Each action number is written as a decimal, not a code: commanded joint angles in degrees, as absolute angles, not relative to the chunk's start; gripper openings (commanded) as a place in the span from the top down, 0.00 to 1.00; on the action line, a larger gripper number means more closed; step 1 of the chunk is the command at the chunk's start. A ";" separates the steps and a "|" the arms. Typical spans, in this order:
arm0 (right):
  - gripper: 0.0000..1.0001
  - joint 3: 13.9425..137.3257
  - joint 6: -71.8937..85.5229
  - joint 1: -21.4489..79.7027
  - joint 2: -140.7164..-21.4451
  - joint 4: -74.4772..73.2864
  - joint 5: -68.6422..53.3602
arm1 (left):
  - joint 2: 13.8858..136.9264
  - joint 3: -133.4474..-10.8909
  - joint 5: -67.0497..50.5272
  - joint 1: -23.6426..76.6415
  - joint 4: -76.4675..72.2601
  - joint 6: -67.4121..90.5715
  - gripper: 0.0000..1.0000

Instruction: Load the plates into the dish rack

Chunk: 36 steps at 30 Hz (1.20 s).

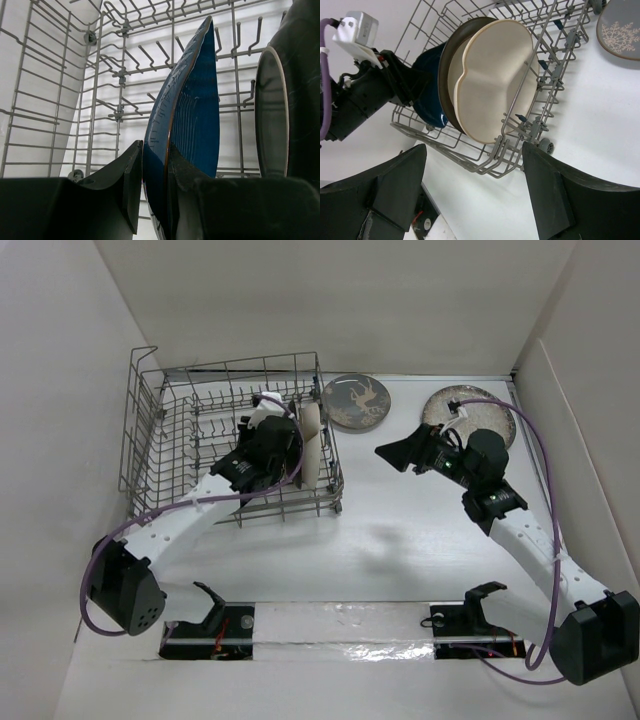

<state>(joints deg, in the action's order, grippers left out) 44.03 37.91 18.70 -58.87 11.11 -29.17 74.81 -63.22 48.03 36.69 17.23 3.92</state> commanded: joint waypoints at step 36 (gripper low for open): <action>0.18 43.86 36.83 18.28 -59.24 13.80 -28.30 | 75.76 -66.89 54.67 36.65 20.30 8.26 1.00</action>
<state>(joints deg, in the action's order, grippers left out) 43.72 37.87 18.70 -59.40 11.11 -28.49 77.30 -67.16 51.86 36.62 23.38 7.18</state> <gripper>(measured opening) 0.820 0.174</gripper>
